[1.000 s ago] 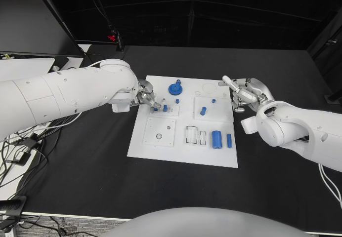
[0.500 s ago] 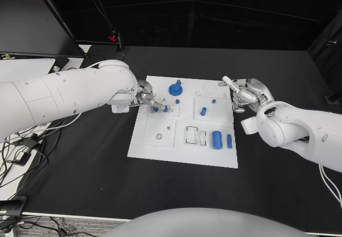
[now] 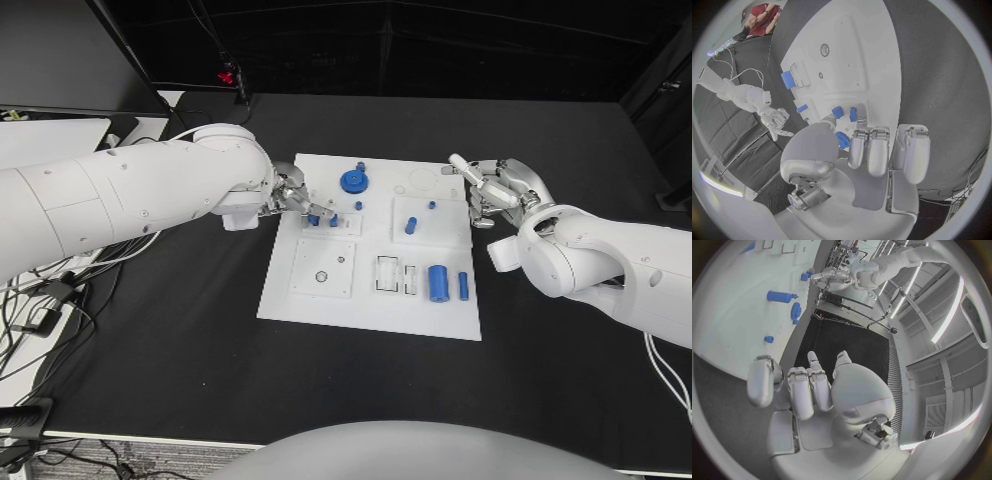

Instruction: Assemble the parts on the task board

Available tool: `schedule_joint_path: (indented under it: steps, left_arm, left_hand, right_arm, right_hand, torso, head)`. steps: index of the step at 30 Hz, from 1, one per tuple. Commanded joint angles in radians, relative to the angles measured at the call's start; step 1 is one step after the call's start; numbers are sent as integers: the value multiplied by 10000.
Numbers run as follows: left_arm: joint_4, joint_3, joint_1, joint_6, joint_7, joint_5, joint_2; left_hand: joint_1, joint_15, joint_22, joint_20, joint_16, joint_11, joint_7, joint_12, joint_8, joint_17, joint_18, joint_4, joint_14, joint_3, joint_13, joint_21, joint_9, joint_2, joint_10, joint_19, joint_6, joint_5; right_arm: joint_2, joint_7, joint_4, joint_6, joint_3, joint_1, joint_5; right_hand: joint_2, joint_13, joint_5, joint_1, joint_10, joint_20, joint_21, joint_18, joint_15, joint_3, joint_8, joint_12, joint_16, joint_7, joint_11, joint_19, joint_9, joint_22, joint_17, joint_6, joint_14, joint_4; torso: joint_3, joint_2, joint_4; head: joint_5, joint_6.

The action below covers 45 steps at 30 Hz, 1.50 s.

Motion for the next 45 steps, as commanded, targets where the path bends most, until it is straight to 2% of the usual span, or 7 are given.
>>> schedule_joint_path:
  steps: [1, 9, 14, 20, 27, 33, 45]
  left_arm:
    - [-7, -53, -69, -167, 151, -177, -31]
    - [15, -53, -68, -335, 415, -176, -97]
    - [121, -52, -43, -410, 555, -174, -223]
    - [247, -51, 108, -445, 561, -175, -310]
    - [265, -50, 246, -449, 531, -177, -334]
    - [219, -50, 278, -289, 545, -175, -326]
    - [136, -51, 280, 117, 485, -170, -231]
  left_hand:
    - [-108, 68, 2634, 61, 9, 44, 156, -51, 48, 2634, -65, -9, 1032, -70, 2630, 31, 12, 41, 1044, 1042, -250, -78]
    - [-158, 74, 2634, 66, 9, 54, 169, -51, 102, 2634, -65, -6, 1032, -196, 2630, 31, 59, 76, 1044, 1042, -336, -186]
    - [-269, 89, 2634, 78, 9, 68, 180, -51, 236, 2634, -65, -12, 1032, -499, 2630, 31, 150, 97, 1044, 1042, -443, -533]
    - [-261, 89, 2634, 86, 9, 55, 165, -51, 521, 2634, -65, -23, 1032, -808, 2630, 31, 336, 124, 1044, 1042, -474, -889]
    - [-136, 57, 2634, 68, 9, 9, 112, -51, 951, 2634, -65, -22, 1032, -1038, 2630, 31, 669, 260, 1044, 1042, -516, -956]
    - [-67, 65, 2634, 61, 9, 42, 162, -51, 791, 2634, -65, -22, 1032, -1189, 2630, 31, 574, 402, 1044, 1042, -827, -959]
    - [-76, 68, 2634, 62, 9, 48, 166, -51, 777, 2634, -65, -11, 1032, -1209, 2630, 31, 553, 449, 1044, 1042, -827, -958]
  right_arm:
    - [-1, 66, 16, 56, 6, 12, 13]
    - [-9, 63, 15, 58, 6, 12, 13]
    - [-12, 58, 5, 61, 6, 12, 13]
    - [-7, 46, -3, 72, 5, 12, 13]
    - [-8, 46, 0, 71, 5, 12, 13]
    - [-10, 49, 2, 70, 5, 12, 13]
    - [13, 61, -11, 63, 5, 12, 13]
  right_hand:
    - [43, 2608, 42, 121, 1041, 52, -45, 171, 65, -51, 48, -5, 25, 25, 101, -34, 8, 1623, 2634, -54, 1039, 1]
    - [52, 2608, 46, 133, 1041, 54, -49, 172, 68, -52, 56, -5, 25, 28, 105, -35, 9, 1622, 2634, -49, 1039, 0]
    - [52, 2608, 46, 133, 1041, 54, -49, 172, 68, -52, 56, -5, 25, 28, 105, -35, 9, 1622, 2634, -49, 1039, 0]
    - [52, 2608, 46, 133, 1041, 54, -49, 172, 68, -52, 56, -5, 25, 28, 105, -35, 9, 1622, 2634, -49, 1039, 0]
    - [61, 2608, 52, 149, 1041, 56, -53, 173, 71, -55, 66, -5, 25, 31, 109, -36, 10, 1622, 2634, -44, 1039, -1]
    - [61, 2608, 52, 149, 1041, 56, -53, 173, 71, -55, 66, -5, 25, 31, 109, -36, 10, 1622, 2634, -44, 1039, -1]
    - [61, 2608, 52, 149, 1041, 56, -53, 173, 71, -55, 66, -5, 25, 31, 109, -36, 10, 1622, 2634, -44, 1039, -1]
  torso:
    - [2, 1, 5]
    - [3, 1, -3]
    - [7, 1, 16]
    - [5, 4, 4]
    - [9, 1, -5]
    - [5, 3, 0]
    - [0, 0, 5]
  head:
    - [-13, -1]
    - [-17, 3]
    - [-39, 20]
    - [-27, 28]
    - [-13, 24]
    - [-32, 21]
    - [-29, 11]
